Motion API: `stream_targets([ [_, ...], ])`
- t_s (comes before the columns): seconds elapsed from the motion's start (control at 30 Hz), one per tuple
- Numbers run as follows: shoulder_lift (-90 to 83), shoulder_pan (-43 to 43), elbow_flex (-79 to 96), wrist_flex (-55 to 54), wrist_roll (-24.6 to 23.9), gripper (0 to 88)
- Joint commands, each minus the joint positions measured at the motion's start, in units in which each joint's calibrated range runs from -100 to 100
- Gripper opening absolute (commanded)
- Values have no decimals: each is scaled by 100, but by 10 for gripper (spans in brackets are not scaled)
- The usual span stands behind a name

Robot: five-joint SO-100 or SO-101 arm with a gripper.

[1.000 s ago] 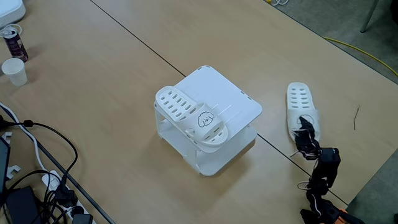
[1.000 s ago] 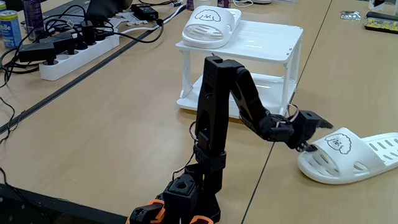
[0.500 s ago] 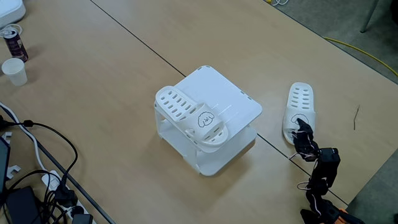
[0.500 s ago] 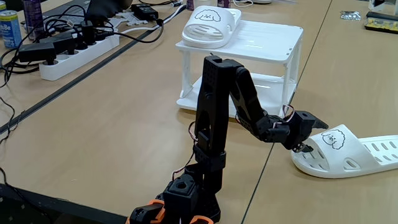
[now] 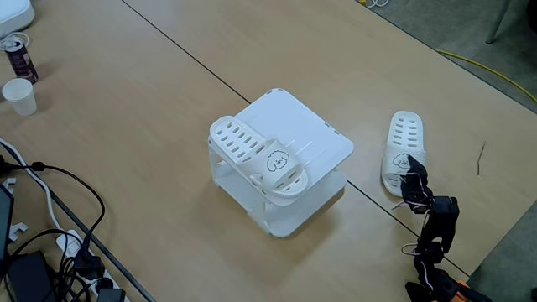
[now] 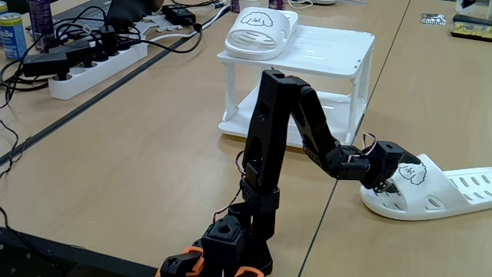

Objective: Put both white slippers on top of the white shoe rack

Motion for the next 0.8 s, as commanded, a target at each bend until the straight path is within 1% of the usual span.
stream_targets([
  [0.0,-26,36,-395,-128,42,271],
  [0.1,-26,36,-395,-128,42,262],
  [0.13,-26,36,-386,-128,42,237],
  [0.17,-34,28,-359,-128,42,198],
  [0.27,-60,-5,-305,-128,42,25],
  [0.3,-68,-21,-305,-128,42,0],
  [0.37,-76,-30,-305,-128,42,13],
  [0.57,-253,-30,-602,-171,42,7],
  [0.77,-581,-95,-1766,45,42,7],
])
